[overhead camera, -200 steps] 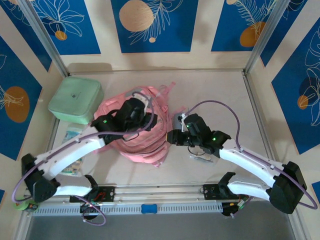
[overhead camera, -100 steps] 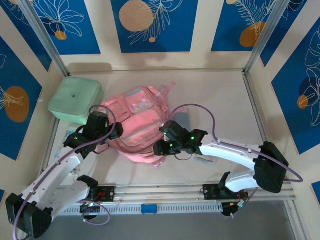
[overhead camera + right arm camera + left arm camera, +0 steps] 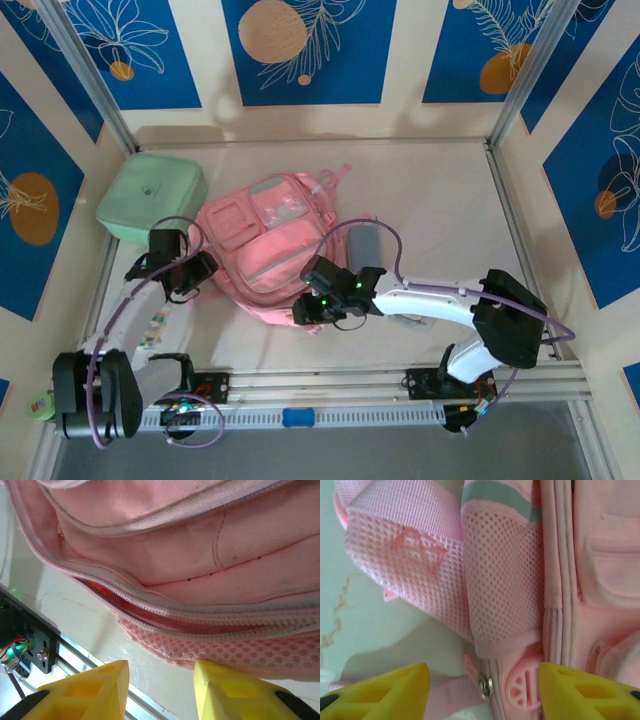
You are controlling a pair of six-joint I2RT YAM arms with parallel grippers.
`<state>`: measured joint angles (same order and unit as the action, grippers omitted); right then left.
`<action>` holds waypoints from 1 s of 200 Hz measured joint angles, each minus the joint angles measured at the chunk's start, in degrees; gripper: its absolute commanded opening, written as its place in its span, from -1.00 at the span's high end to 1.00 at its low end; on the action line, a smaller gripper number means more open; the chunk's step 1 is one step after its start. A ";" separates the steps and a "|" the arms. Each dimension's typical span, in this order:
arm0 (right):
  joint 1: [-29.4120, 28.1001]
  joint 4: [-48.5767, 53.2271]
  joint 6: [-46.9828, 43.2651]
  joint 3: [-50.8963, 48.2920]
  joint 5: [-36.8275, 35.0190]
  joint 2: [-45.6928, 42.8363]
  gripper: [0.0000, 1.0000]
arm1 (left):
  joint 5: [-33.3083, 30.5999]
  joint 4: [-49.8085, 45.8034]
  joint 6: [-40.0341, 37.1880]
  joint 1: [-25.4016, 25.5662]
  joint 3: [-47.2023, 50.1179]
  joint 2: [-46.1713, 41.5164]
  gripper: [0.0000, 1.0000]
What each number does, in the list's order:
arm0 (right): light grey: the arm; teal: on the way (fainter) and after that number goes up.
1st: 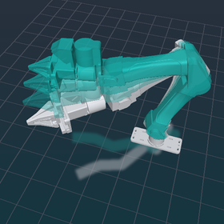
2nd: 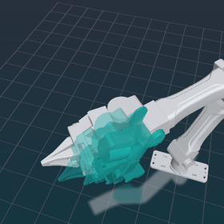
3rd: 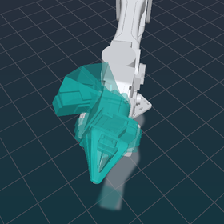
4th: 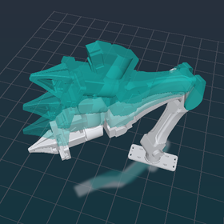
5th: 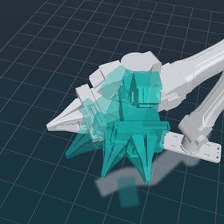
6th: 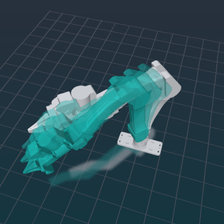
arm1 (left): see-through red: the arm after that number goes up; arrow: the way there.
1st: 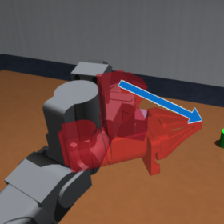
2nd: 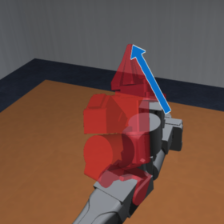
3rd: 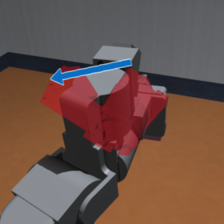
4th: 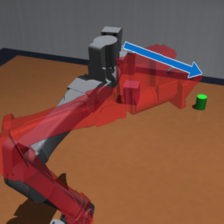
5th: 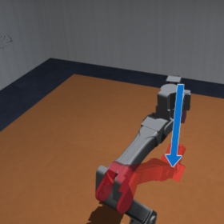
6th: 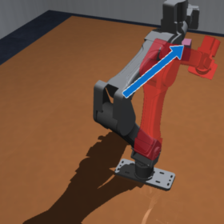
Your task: Pack the student bag
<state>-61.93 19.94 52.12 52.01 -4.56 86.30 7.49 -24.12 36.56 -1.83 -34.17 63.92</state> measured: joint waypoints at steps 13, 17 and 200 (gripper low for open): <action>0.00 -0.63 0.35 0.17 0.00 0.87 0.22 | 1.27 2.32 -0.20 -1.46 0.00 2.67 -0.10; 0.02 -0.85 0.44 0.17 0.00 1.09 0.22 | 1.68 3.06 -0.37 -1.86 0.00 3.52 -0.09; 10.32 -2.58 -4.66 0.79 1.14 5.64 0.21 | 13.42 27.67 8.50 -2.43 6.47 11.47 1.00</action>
<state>-51.62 17.37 47.46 52.80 -3.42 91.94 20.91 3.55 45.06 -4.25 -27.70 75.40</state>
